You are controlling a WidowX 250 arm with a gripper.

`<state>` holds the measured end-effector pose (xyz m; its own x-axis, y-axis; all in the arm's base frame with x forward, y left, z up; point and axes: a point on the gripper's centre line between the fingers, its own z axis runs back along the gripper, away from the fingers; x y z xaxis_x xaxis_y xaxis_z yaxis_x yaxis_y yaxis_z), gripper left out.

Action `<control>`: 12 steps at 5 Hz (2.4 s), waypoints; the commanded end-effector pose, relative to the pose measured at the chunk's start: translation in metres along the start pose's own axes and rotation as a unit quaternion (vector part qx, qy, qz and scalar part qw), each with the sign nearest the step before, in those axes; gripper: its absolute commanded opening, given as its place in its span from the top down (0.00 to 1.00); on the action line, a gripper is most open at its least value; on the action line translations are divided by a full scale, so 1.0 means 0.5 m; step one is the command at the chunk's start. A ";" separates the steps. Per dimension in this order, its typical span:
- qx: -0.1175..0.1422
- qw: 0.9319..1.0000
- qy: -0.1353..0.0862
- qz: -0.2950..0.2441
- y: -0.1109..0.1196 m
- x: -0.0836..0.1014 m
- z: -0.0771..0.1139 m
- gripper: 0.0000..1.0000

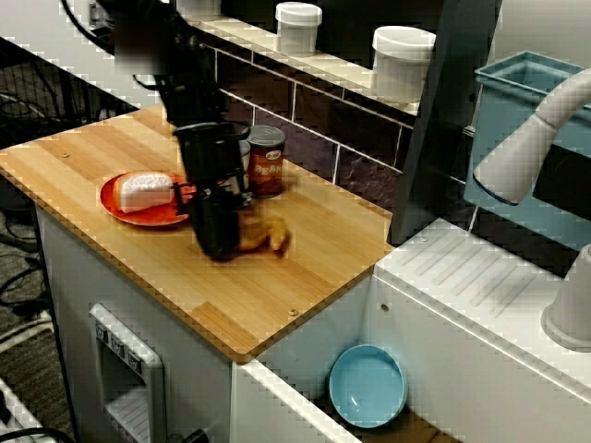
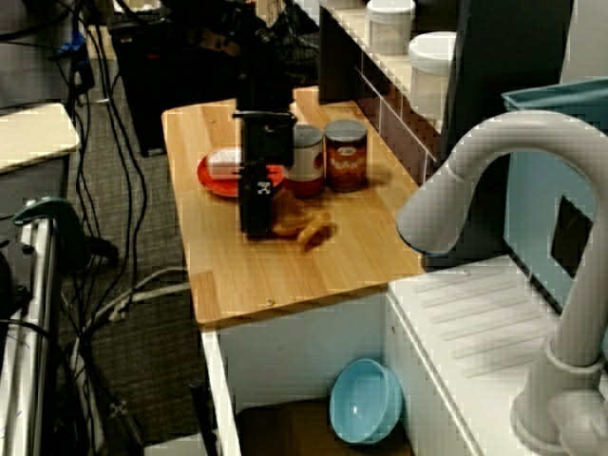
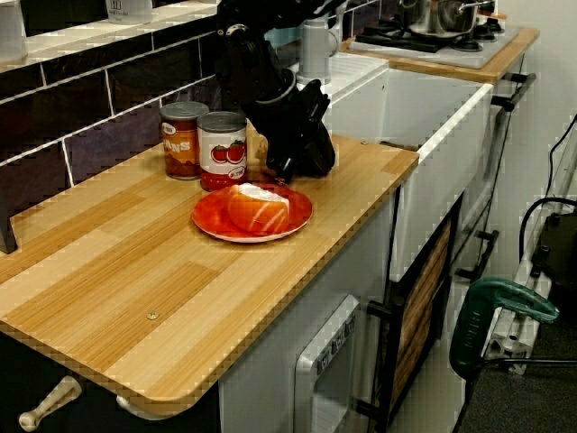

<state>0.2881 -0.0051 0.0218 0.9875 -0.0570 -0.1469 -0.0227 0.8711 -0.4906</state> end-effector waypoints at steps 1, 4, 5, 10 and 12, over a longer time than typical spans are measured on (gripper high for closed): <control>-0.009 1.000 0.013 0.014 0.020 0.015 0.005 1.00; -0.025 0.999 0.017 -0.018 0.015 -0.032 0.076 1.00; -0.033 0.999 0.014 -0.030 0.006 -0.045 0.107 1.00; 0.206 0.958 -0.164 -0.113 0.034 -0.043 0.268 1.00; 0.263 0.935 -0.210 -0.115 0.085 -0.011 0.276 1.00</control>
<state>0.3060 0.0960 0.1084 0.9416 -0.1681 0.2918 0.1693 0.9853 0.0214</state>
